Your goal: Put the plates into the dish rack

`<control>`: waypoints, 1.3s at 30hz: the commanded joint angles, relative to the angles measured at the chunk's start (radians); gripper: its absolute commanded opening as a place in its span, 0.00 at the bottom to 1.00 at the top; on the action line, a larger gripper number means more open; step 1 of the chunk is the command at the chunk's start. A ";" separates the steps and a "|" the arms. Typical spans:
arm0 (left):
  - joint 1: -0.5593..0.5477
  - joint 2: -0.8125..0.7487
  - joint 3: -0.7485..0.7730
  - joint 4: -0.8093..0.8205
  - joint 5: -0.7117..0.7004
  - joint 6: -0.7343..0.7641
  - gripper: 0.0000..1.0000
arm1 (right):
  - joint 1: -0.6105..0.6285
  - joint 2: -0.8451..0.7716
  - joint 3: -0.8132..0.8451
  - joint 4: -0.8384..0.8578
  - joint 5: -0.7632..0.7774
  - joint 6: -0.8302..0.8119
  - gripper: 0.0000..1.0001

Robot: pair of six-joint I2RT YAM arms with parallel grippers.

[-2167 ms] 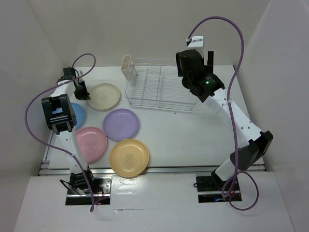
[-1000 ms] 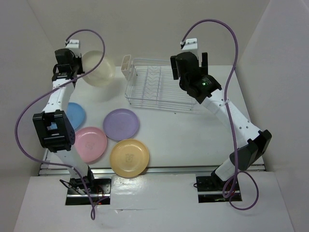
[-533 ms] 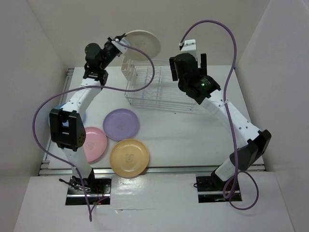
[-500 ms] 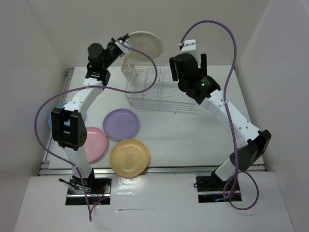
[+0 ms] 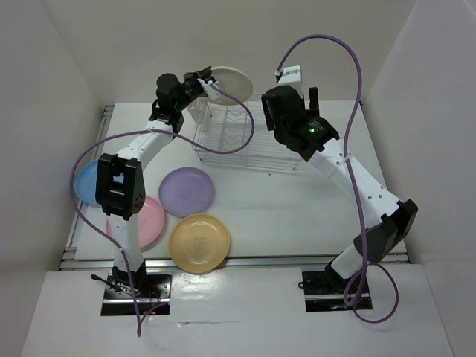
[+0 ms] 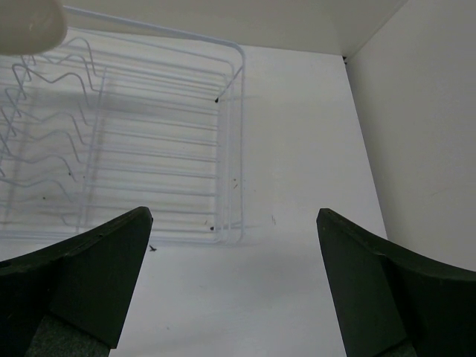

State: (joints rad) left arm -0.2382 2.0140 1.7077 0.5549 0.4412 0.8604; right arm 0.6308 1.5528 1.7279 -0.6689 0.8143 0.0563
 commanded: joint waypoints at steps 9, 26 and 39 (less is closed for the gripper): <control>-0.042 0.170 0.156 0.091 -0.016 -0.001 0.00 | 0.009 -0.016 0.058 -0.126 0.016 0.056 1.00; -0.059 0.275 0.162 0.031 -0.078 0.052 0.00 | 0.009 0.036 0.078 -0.117 0.034 0.056 1.00; -0.026 0.174 -0.094 0.042 -0.101 0.020 0.00 | 0.009 0.036 0.035 -0.097 0.046 0.047 1.00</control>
State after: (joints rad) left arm -0.2726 2.2299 1.6608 0.6075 0.3538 0.8600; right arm 0.6308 1.5879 1.7645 -0.7818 0.8349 0.0963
